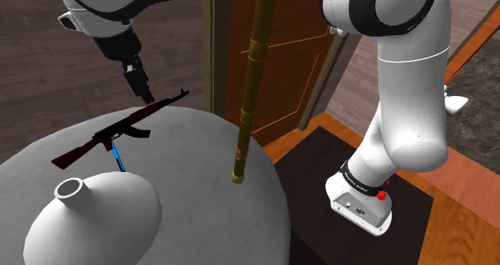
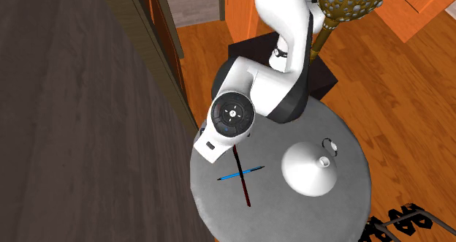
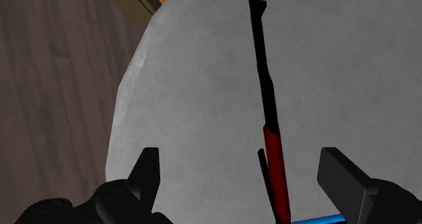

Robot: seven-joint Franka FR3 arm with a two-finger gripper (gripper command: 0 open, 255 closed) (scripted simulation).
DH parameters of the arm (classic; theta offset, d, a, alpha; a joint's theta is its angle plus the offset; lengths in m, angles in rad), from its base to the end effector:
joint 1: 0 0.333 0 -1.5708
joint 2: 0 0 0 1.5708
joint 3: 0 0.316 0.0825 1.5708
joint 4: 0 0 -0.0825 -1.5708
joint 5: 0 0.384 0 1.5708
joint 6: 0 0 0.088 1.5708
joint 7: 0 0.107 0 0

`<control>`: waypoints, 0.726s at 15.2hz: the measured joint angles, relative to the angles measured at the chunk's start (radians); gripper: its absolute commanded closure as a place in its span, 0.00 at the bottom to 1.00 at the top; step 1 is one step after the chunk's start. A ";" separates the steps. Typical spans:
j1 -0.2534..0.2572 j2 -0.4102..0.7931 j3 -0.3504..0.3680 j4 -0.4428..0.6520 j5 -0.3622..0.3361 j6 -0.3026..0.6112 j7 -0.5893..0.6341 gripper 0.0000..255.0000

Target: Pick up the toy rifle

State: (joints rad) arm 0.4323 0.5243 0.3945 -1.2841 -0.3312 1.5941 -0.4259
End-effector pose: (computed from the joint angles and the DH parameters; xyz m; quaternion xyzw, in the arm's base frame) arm 0.5271 0.4381 0.4516 0.8035 0.5851 -0.0733 0.0822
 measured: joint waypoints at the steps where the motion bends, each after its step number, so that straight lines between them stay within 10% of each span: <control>1: 0.017 0.022 0.006 0.019 -0.011 -0.004 -0.012 0.00; 6: 0.126 0.186 0.017 0.212 -0.075 -0.063 -0.084 0.00; 11: 0.126 0.197 0.019 0.166 -0.083 -0.012 -0.082 0.00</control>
State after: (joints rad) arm 0.5584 0.7212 0.4138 -1.1184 -0.4138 1.5820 -0.5079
